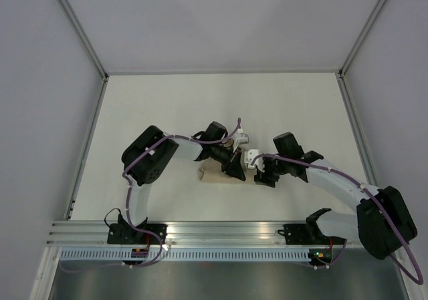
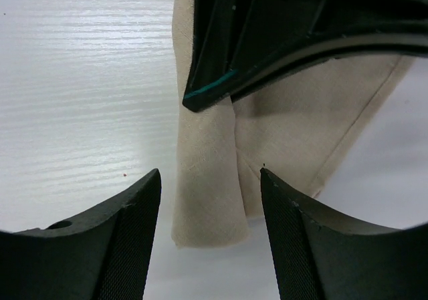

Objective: Fold the napkin, place the utensils inside, and roll it up
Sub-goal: Roll the napkin at the center of the board.

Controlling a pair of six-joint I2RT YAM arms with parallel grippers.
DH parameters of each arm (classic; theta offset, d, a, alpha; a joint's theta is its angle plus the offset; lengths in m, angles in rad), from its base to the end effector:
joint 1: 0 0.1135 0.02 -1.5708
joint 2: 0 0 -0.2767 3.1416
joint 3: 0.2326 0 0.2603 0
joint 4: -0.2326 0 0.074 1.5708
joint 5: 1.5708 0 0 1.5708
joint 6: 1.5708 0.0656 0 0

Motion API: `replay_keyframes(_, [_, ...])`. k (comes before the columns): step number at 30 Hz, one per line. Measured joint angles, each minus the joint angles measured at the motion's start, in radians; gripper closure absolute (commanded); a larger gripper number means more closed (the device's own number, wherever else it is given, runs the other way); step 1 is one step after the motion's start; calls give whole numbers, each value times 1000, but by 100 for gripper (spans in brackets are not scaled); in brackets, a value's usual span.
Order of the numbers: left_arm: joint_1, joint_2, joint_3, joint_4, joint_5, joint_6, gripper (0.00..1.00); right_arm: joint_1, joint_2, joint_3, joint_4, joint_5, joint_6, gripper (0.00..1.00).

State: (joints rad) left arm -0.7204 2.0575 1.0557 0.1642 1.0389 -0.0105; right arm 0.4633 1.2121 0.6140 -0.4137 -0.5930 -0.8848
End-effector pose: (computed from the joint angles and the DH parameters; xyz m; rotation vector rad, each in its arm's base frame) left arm 0.2695 -0.3118 0.0973 1.3068 2.0340 -1.5852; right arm 0.1930 0.1374 0.1707 -1.6762 1.7583 0.5777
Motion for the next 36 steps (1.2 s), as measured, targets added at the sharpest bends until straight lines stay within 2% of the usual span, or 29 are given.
replay_keyframes(14, [19,61,51,-60,100,-55,98,258,-17,-119,237,232,56,33])
replay_keyframes(22, [19,61,51,-95,116,-56,95,316,70,-132,325,316,80,53])
replay_keyframes(23, [19,61,51,-96,116,-56,93,316,73,-132,329,317,84,61])
replay_keyframes(26, [22,58,52,-104,112,-56,76,322,77,-134,327,320,93,76])
replay_keyframes(30, [23,46,52,-122,88,-56,66,324,79,-133,333,326,94,84])
replay_keyframes(36, [30,-10,44,-177,6,-56,63,324,119,-92,303,325,95,88])
